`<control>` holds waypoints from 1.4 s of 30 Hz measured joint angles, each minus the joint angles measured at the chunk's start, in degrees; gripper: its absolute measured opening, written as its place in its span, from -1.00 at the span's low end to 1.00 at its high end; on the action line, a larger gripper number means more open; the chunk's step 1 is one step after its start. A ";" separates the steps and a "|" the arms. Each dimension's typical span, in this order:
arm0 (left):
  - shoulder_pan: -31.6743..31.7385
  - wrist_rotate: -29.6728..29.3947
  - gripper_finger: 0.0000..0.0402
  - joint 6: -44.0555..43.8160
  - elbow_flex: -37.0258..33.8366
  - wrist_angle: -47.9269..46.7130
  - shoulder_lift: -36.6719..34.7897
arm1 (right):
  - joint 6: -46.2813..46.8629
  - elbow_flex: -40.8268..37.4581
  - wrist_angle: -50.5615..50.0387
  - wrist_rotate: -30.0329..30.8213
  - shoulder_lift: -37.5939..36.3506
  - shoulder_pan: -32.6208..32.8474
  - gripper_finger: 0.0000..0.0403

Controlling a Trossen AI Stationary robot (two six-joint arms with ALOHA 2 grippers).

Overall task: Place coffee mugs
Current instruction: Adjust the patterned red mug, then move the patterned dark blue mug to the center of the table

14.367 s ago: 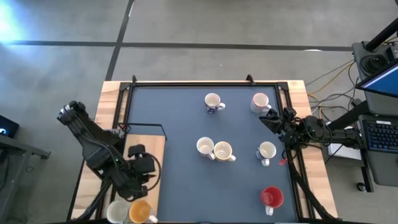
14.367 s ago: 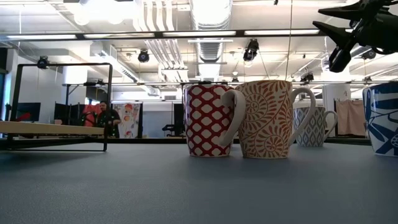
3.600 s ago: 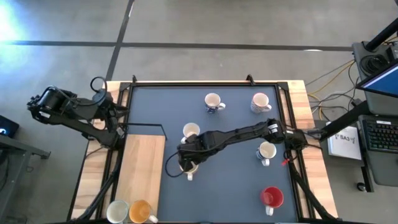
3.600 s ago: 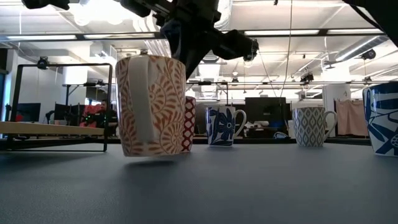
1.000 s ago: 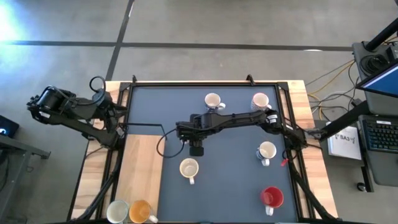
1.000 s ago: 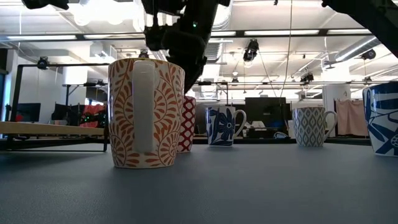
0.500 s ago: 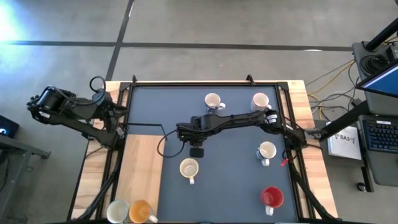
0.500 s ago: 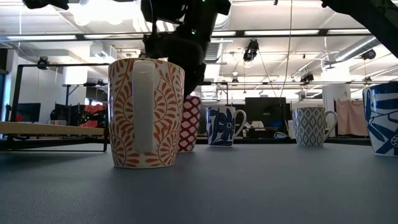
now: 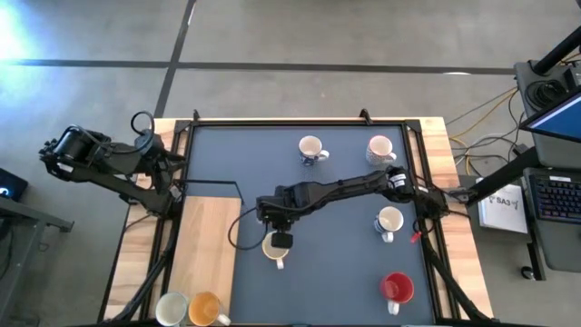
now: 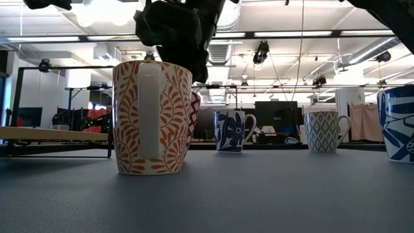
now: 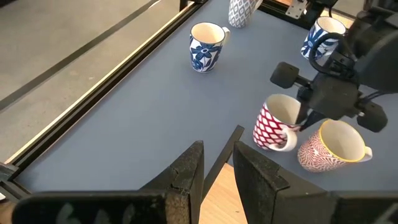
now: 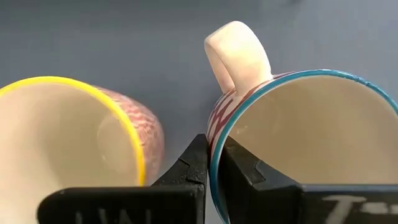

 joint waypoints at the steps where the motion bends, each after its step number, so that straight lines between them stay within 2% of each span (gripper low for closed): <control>1: 0.00 0.00 -0.66 0.00 0.00 0.00 0.01 | -0.02 0.00 -0.04 0.03 0.00 0.17 -0.93; 5: 0.00 0.00 -0.66 -0.39 0.00 0.02 0.01 | 0.41 0.00 0.00 0.20 0.00 0.41 -0.86; 12: 0.00 0.00 -0.66 -0.90 0.00 0.02 0.01 | 2.63 0.11 0.14 0.17 0.00 0.41 -0.53; 17: 0.00 0.00 -0.66 -0.90 -0.01 0.01 0.01 | 3.55 2.44 -1.17 0.49 -0.11 0.25 -0.40; 24: 0.00 0.00 -0.66 -0.90 0.00 0.02 0.01 | 3.52 11.14 -6.62 3.26 -0.37 -0.87 -0.39; 28: 0.00 0.00 -0.66 -0.90 -0.02 0.02 0.01 | 2.10 16.11 -14.93 9.77 -0.42 -2.14 -0.41; 32: 0.00 0.00 -0.66 -0.92 -0.02 0.01 0.01 | 1.91 15.70 -20.05 13.75 -1.32 -5.03 -0.41; 39: 0.00 0.00 -0.66 -0.92 -0.02 0.02 0.01 | -3.78 14.65 -23.27 14.21 -1.49 -13.25 -0.43; 42: 0.00 0.00 -0.66 -0.92 0.00 0.02 0.01 | -3.11 13.41 -23.25 13.45 -1.49 -18.22 -0.42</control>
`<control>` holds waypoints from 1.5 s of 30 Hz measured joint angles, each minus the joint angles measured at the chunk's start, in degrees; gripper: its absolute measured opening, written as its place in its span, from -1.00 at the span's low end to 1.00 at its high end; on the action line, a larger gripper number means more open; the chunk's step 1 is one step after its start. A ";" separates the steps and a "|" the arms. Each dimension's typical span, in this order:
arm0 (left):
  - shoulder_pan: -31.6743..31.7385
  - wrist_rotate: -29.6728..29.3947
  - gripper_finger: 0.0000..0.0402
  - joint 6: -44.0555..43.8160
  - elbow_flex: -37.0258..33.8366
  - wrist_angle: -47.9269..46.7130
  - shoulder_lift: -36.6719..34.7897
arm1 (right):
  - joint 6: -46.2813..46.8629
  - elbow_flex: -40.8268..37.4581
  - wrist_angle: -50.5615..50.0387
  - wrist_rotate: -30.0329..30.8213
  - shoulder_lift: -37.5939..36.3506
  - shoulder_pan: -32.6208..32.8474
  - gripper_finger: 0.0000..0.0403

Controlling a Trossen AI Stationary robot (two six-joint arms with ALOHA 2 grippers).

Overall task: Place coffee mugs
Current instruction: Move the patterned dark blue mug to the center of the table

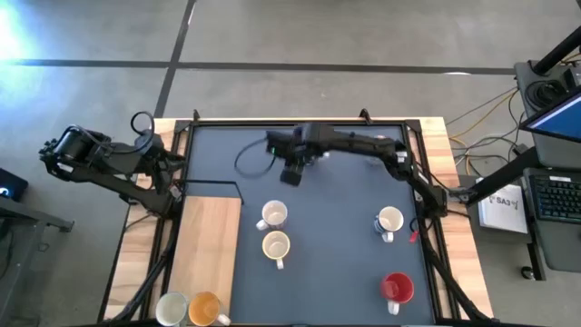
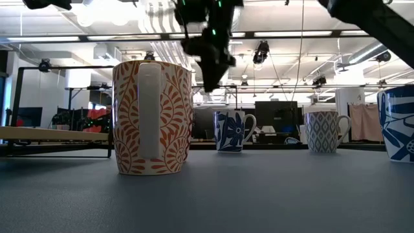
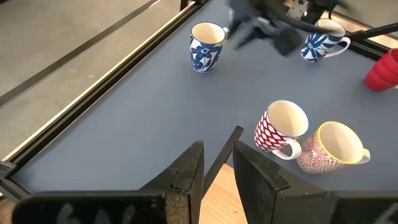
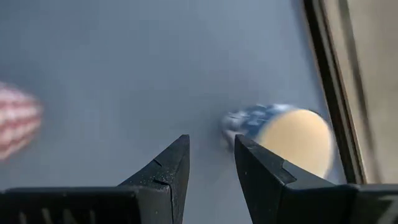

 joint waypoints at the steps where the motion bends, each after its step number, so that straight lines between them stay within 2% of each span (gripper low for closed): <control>1: 0.00 0.00 -0.66 0.00 -0.02 -0.02 0.00 | 0.34 -0.77 0.13 -1.23 -0.02 -1.61 -0.43; 5: 0.00 0.00 -0.66 0.00 -0.02 0.00 0.00 | 2.86 -4.98 0.19 -7.01 -0.01 -7.36 -0.45; 10: 0.00 0.00 -0.66 0.00 -0.02 0.00 0.00 | 5.33 -9.05 2.45 -10.26 -0.41 -10.60 -0.47; 13: 0.00 0.00 -0.66 0.02 -0.02 -0.02 0.00 | 5.48 -10.65 5.65 -13.29 0.23 -10.83 -0.47; 24: 0.00 0.00 -0.66 0.02 -0.02 -0.02 0.00 | 3.27 -12.35 8.67 -13.30 -0.02 -10.32 -0.51; 28: 0.00 0.00 -0.66 0.02 -0.02 -0.02 0.00 | 4.72 -14.62 8.51 -14.00 -0.02 -10.27 -0.64; 30: 0.00 0.00 -0.66 0.02 -0.02 -0.02 0.00 | 6.30 -15.40 8.04 -16.30 -0.02 -10.14 -0.76; 33: 0.00 0.00 -0.66 0.00 -0.02 -0.02 0.00 | 7.78 -16.00 7.03 -17.09 -0.22 -9.14 -0.90; 38: 0.00 0.00 -0.66 0.02 -0.02 -0.02 0.00 | 11.54 -15.34 3.59 -19.40 -0.20 -4.30 -0.91; 45: 0.00 0.00 -0.66 0.01 -0.02 -0.02 0.00 | 18.44 -14.31 4.06 -21.18 -0.35 5.90 -0.92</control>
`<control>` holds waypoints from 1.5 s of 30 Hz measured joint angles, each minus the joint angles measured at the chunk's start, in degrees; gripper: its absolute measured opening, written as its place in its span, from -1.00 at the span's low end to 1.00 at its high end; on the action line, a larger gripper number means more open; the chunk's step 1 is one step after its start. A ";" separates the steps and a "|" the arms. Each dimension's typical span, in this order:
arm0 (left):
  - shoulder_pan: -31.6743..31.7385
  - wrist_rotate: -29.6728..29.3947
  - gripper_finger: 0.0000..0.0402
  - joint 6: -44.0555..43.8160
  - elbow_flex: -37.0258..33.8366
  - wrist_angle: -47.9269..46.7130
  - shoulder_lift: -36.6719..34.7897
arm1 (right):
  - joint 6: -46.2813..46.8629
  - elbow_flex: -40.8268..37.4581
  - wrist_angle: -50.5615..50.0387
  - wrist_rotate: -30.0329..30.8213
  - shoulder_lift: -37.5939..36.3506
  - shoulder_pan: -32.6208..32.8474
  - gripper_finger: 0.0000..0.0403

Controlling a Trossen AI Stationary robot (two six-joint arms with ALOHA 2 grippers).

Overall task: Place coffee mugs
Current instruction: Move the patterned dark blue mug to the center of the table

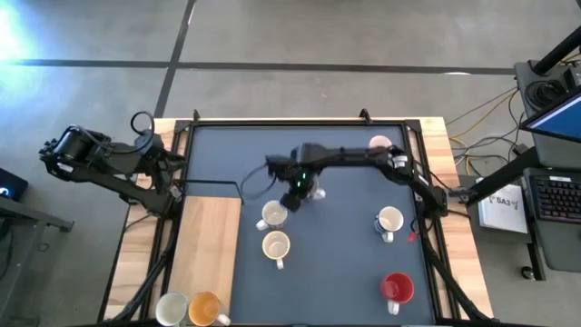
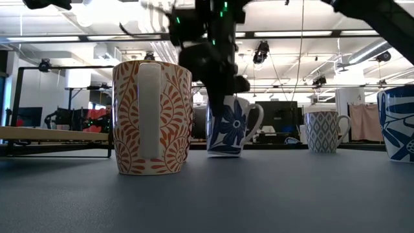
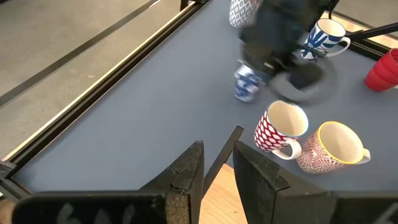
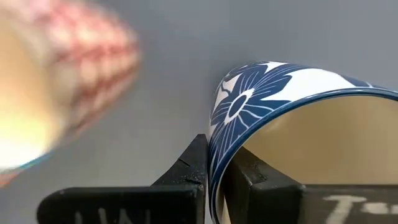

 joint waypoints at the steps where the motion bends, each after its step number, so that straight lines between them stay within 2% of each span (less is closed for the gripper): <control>1: 0.00 0.00 -0.66 0.01 0.01 0.00 0.00 | 1.40 0.05 -0.05 -0.38 0.00 1.64 -0.92; 9: 0.00 0.00 -0.66 0.11 0.00 0.00 0.00 | 14.01 0.16 0.23 -0.52 -0.11 12.81 -0.93; 14: 0.00 0.00 -0.66 1.27 0.00 0.00 0.00 | 22.77 0.16 1.40 -2.73 -0.19 17.71 -0.93; 24: 0.00 0.00 -0.66 6.65 0.00 0.02 0.00 | 35.03 0.22 7.18 -3.04 -0.25 22.13 -0.85; 32: 0.00 0.00 -0.66 8.99 0.00 0.02 -0.13 | 35.28 0.24 8.20 -3.10 0.02 22.89 -0.81; 41: 0.00 0.00 -0.66 9.03 0.00 0.01 -1.36 | 33.09 0.78 7.40 -4.65 0.02 22.21 -0.48; 45: 0.00 0.00 -0.66 9.02 0.02 0.00 -1.83 | 33.08 2.23 7.33 -5.15 -0.96 21.63 -0.41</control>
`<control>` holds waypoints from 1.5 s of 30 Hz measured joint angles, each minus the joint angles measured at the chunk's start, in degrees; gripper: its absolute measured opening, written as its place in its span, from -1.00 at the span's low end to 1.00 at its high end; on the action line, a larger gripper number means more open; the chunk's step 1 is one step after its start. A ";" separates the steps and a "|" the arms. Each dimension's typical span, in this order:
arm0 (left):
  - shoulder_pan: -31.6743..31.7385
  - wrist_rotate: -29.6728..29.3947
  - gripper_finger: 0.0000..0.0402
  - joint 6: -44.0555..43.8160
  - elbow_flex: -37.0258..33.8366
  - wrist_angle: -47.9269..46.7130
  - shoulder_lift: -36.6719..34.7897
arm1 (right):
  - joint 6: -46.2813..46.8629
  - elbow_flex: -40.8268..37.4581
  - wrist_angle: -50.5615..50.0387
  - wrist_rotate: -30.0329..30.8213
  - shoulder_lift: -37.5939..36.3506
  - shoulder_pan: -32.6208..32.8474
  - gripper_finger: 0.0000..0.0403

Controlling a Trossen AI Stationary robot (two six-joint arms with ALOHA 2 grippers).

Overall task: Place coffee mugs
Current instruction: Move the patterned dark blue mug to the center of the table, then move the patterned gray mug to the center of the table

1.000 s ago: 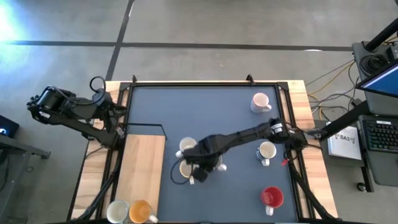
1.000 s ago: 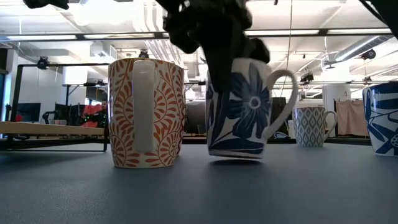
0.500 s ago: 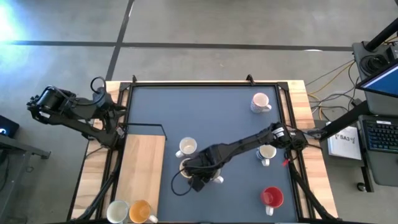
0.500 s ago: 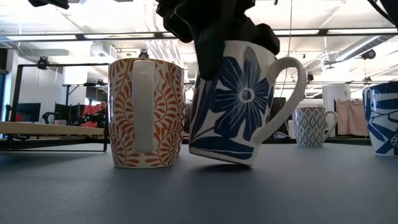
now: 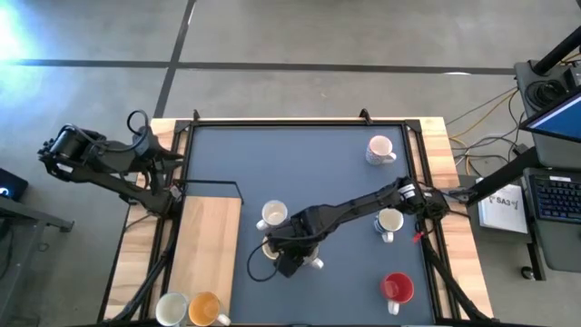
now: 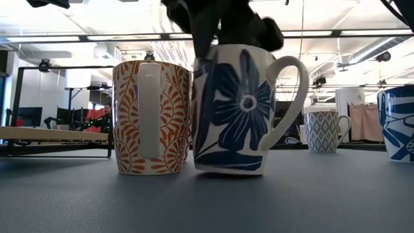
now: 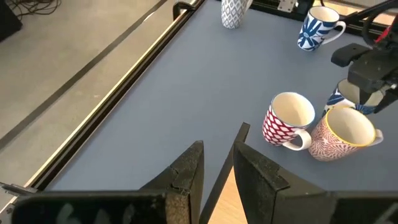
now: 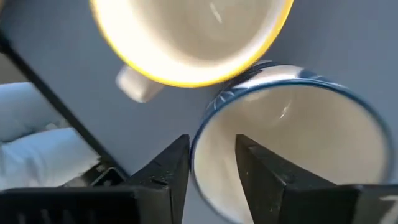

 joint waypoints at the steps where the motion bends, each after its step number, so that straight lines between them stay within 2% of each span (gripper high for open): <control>1: 0.00 0.00 -0.66 0.01 -0.02 0.00 -0.04 | -0.02 0.33 0.00 0.02 -0.53 -0.15 -0.40; 4: 0.00 0.00 -0.66 0.02 -0.02 0.01 -0.05 | -0.43 0.65 -0.06 1.00 -2.51 -0.69 -0.40; 8: 0.00 0.01 -0.66 0.03 -0.01 0.00 -0.05 | -0.40 0.61 -3.31 6.67 -4.76 -2.30 -0.42; 13: 0.00 0.01 -0.66 0.65 -0.02 0.02 -0.05 | -0.34 0.61 -14.96 15.66 -7.72 -6.63 -0.41; 16: 0.00 0.00 -0.66 0.65 -0.01 0.18 -0.05 | -4.67 0.52 -24.29 18.49 -8.80 -10.38 -0.42; 17: 0.00 0.00 -0.66 0.65 0.00 0.21 -0.05 | -7.07 -0.08 -24.50 19.35 -9.39 -11.83 -0.42; 20: 0.00 0.00 -0.66 0.42 0.00 0.52 0.01 | -15.15 -3.08 -22.06 20.28 -12.49 -17.11 -0.44; 23: 0.00 -0.15 -0.66 -0.51 0.00 0.63 0.10 | -18.82 -6.48 -24.26 22.57 -15.15 -23.51 -0.46; 32: 0.00 -0.45 -0.66 -1.49 0.00 0.68 0.13 | -23.33 -27.87 -19.50 21.99 -26.78 -41.13 -0.50; 38: 0.00 -5.59 -0.66 -1.51 0.00 0.92 0.28 | -23.52 -40.45 -9.17 18.92 -32.41 -47.68 -0.50; 42: 0.00 -9.18 -0.66 -1.49 0.00 0.96 0.28 | -24.30 -45.56 -3.85 19.05 -33.31 -50.89 -0.43; 45: 0.00 -9.55 -0.66 -1.51 0.00 0.98 0.28 | -24.49 -47.31 -2.39 19.05 -32.76 -52.63 -0.35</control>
